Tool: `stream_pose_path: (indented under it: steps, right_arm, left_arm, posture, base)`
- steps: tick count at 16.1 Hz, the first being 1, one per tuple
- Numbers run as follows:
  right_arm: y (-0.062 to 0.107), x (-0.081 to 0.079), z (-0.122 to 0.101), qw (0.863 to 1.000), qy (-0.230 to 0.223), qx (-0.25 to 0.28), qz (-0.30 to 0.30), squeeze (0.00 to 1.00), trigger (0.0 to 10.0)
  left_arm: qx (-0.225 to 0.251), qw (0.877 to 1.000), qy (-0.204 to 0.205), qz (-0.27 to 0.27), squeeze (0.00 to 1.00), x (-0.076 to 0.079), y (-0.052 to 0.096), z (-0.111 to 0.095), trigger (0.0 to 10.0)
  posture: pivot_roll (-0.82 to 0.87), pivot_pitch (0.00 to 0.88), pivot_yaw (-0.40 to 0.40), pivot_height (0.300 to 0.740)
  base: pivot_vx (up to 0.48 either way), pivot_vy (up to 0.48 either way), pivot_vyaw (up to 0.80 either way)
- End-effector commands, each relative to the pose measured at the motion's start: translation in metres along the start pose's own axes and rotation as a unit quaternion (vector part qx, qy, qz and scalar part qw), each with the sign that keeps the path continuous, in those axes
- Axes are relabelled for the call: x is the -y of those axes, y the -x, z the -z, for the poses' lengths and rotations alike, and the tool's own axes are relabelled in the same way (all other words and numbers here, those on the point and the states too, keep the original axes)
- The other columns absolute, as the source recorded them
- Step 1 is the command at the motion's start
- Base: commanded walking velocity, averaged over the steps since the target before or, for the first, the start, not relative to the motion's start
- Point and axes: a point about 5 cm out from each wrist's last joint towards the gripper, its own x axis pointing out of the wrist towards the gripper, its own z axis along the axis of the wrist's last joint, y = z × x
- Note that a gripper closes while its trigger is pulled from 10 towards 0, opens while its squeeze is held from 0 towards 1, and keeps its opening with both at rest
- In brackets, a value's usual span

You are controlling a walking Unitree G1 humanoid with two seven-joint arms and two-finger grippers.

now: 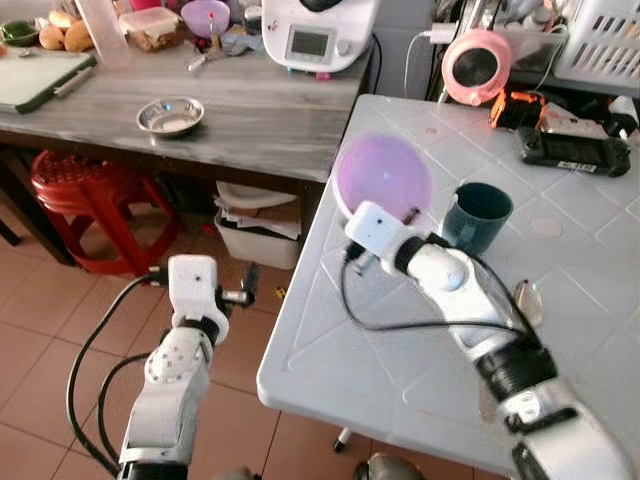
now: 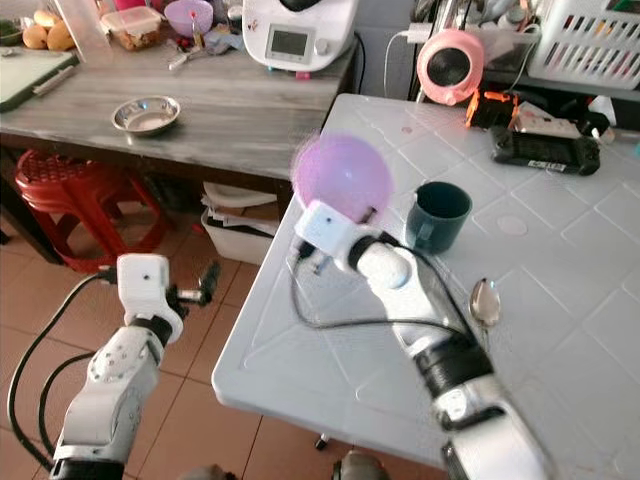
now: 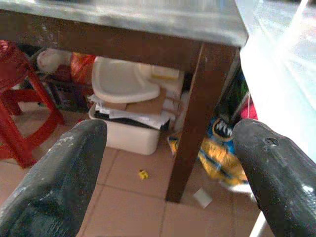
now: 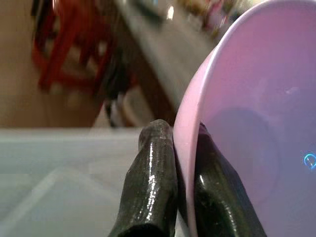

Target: Setting the table

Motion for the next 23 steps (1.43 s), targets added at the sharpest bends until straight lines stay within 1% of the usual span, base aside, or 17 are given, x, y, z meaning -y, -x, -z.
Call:
stream_pose_path:
  steps: [1, 3, 6, 9, 13, 16, 20, 23]
  right_arm:
    - [0.002, 0.007, -0.010, 0.999, -0.001, 0.031, 0.025, 0.00, 10.0]
    - [0.004, 0.002, -0.013, 0.998, -0.026, 0.043, 0.038, 0.00, 10.0]
    - [0.009, -0.003, -0.015, 0.994, -0.061, 0.060, 0.069, 0.00, 10.0]
    - [0.014, 0.000, -0.016, 0.992, -0.064, 0.070, 0.081, 0.00, 10.0]
    - [0.014, 0.007, -0.016, 0.991, -0.060, 0.074, 0.095, 0.00, 10.0]
    - [0.016, 0.010, -0.014, 0.992, -0.052, 0.073, 0.090, 0.00, 10.0]
    - [0.023, 0.023, -0.007, 0.992, -0.048, 0.069, 0.094, 0.00, 10.0]
    - [0.025, 0.029, -0.005, 0.992, -0.044, 0.068, 0.095, 0.00, 10.0]
  left_arm:
    - [0.010, 1.000, 0.002, -0.007, 0.00, -0.003, -0.001, -0.004, 10.0]
    - [0.010, 1.000, -0.004, -0.013, 0.00, -0.003, -0.001, -0.004, 10.0]
    - [0.014, 1.000, 0.003, -0.014, 0.00, -0.001, -0.004, -0.004, 10.0]
    - [0.018, 1.000, 0.013, -0.018, 0.00, 0.003, -0.007, -0.004, 10.0]
    - [0.026, 0.999, 0.011, -0.021, 0.00, 0.002, -0.010, -0.006, 10.0]
    - [0.031, 0.999, 0.010, -0.022, 0.00, 0.003, -0.013, -0.008, 10.0]
    - [0.040, 0.999, 0.018, -0.022, 0.00, 0.013, -0.015, -0.008, 10.0]
    - [0.042, 0.999, 0.017, -0.021, 0.00, 0.018, -0.014, -0.007, 10.0]
  posture:
    - [-0.04, 0.000, 0.013, 0.740]
    - [-0.05, 0.000, 0.008, 0.740]
    - [-0.04, 0.000, -0.012, 0.740]
    - [-0.05, 0.000, -0.034, 0.740]
    - [-0.05, 0.000, -0.056, 0.740]
    - [-0.05, 0.000, -0.078, 0.740]
    - [-0.05, 0.000, -0.130, 0.740]
    - [-0.05, 0.000, -0.145, 0.740]
  base:
    - [0.000, 0.000, 0.00]
    - [0.000, 0.000, 0.00]
    - [0.000, 0.000, 0.00]
    - [0.000, 0.000, 0.00]
    - [0.000, 0.340, 0.00]
    - [0.000, 0.328, 0.00]
    - [0.000, 0.423, 0.00]
    - [0.000, 0.433, 0.00]
